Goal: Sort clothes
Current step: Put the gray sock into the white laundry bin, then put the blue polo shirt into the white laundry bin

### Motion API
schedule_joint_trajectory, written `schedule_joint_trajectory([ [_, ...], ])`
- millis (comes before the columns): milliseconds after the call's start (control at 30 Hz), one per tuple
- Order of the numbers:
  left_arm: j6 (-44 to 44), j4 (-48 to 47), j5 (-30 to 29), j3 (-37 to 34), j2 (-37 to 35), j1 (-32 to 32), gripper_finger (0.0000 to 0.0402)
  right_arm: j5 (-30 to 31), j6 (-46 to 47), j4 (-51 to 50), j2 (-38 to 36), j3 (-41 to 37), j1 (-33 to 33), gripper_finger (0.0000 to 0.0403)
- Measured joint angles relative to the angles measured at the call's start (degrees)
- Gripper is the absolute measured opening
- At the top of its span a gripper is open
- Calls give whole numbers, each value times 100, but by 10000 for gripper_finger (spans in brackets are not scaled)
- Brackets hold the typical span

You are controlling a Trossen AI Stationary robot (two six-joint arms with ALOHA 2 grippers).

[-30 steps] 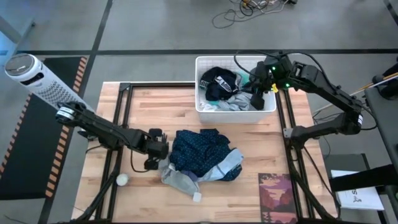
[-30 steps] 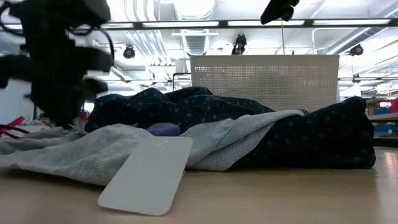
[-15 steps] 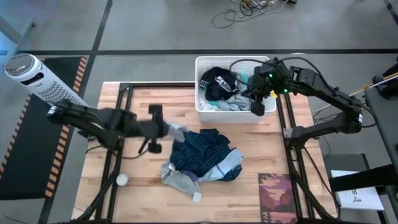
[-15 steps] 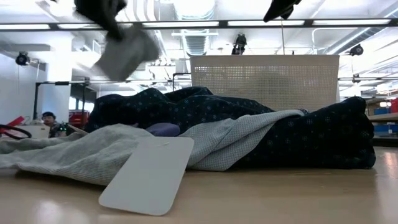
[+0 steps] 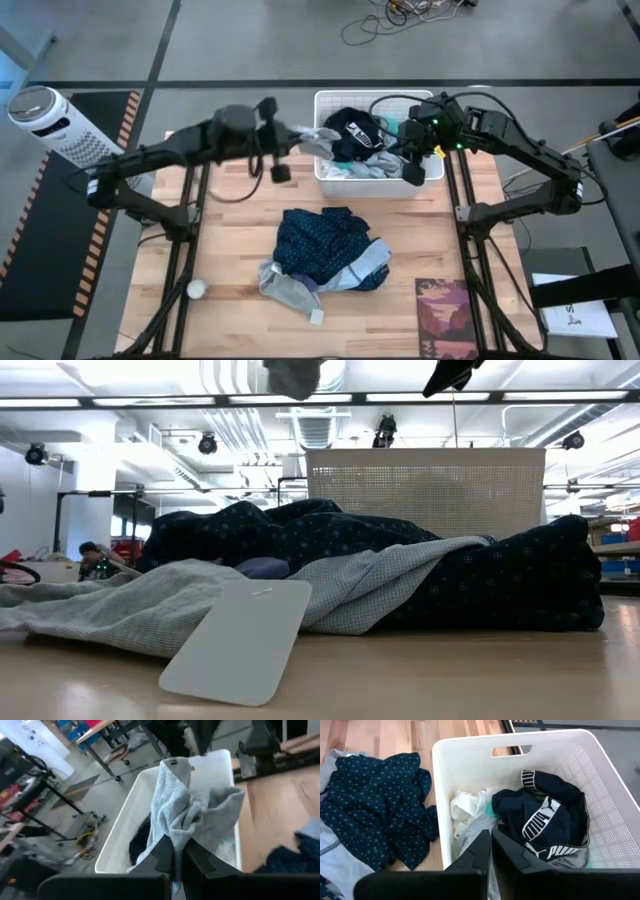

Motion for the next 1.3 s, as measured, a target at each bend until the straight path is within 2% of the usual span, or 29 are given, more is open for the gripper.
schedule_joint_trajectory([
  [133, -11, 284, 1184, 427, 580, 738, 1, 116, -34, 4, 0, -2, 0, 0],
  [200, 14, 401, 1525, 662, 938, 964, 1, 181, -35, 4, 0, -2, 0, 0],
  [400, 15, 354, 1682, 1773, 2186, 1379, 1, 260, -12, -15, 0, -2, 0, 0],
  [567, -31, -371, 1734, 2780, 3046, 1464, 12, 262, -10, -48, 0, -2, 0, 0],
  [700, 76, -843, 1833, 3245, 3460, 1462, 47, 267, -37, -46, -21, -2, 0, 0],
  [900, 114, -827, 1839, 3363, 3650, 1460, 126, 277, -63, -46, -54, -2, -2, 0],
  [1133, 103, -858, 1833, 3363, 3542, 1453, 222, 275, -63, -48, -100, -4, -2, 0],
  [1300, 103, -1380, 1830, 3363, 3195, 1426, 260, 275, -33, -48, -133, -4, -2, 0],
])
